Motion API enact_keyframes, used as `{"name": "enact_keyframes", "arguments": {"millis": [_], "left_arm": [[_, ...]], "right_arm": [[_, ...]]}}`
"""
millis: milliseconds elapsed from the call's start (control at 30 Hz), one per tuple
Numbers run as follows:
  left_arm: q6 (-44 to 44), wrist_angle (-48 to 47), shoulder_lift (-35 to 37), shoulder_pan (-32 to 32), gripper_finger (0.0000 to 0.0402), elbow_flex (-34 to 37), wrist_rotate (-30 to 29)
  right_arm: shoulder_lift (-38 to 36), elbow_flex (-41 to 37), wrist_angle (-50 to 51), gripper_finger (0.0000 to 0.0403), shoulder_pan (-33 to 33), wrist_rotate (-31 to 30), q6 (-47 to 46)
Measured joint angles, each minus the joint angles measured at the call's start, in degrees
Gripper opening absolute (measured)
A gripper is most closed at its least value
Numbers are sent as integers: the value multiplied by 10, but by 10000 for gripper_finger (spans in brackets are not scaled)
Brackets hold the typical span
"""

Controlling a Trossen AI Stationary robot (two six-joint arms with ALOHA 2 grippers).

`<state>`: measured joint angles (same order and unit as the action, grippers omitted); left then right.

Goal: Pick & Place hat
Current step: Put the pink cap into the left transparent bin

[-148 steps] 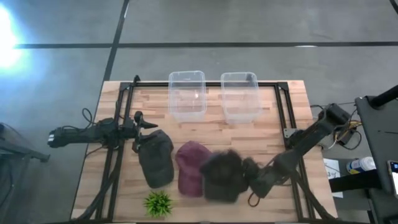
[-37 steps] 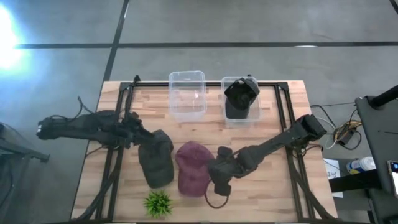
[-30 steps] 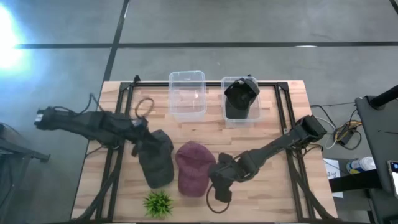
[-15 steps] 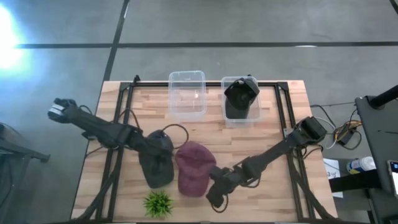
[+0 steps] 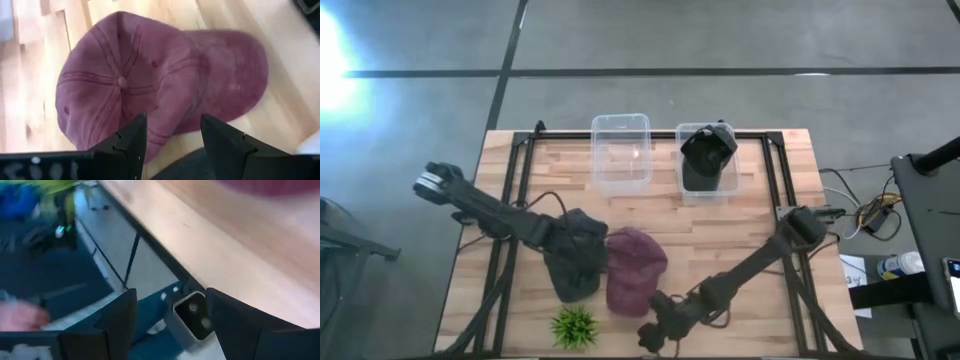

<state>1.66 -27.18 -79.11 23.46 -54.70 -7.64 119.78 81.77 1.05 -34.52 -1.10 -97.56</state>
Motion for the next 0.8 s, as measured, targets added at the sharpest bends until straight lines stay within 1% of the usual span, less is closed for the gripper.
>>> {"name": "enact_keyframes", "arguments": {"millis": [33,100,233,333,400,433,567,733,800], "left_arm": [[-13,-1,-4,2,178,2,0],[-32,-5,-11,5,178,5,-12],[-55,-3,-17,6,178,5,-70],[-78,-10,-21,6,178,5,-110],[-90,-17,-21,5,178,5,-113],[-95,-19,-21,4,178,6,-113],[-116,-19,-22,2,178,8,-115],[-144,-8,-28,-2,178,17,-115],[-147,-7,-31,-2,178,17,-109]], "right_arm": [[16,13,0,233,0,-3,-26],[44,40,4,233,-4,-28,-66],[71,87,1,233,-7,-94,-108],[84,104,19,233,-6,-149,-131],[88,108,25,233,-4,-183,-149],[88,108,27,233,-3,-191,-157],[100,110,24,233,-1,-203,-185],[140,136,32,233,0,-216,-216],[149,146,50,233,0,-247,-237]]}}
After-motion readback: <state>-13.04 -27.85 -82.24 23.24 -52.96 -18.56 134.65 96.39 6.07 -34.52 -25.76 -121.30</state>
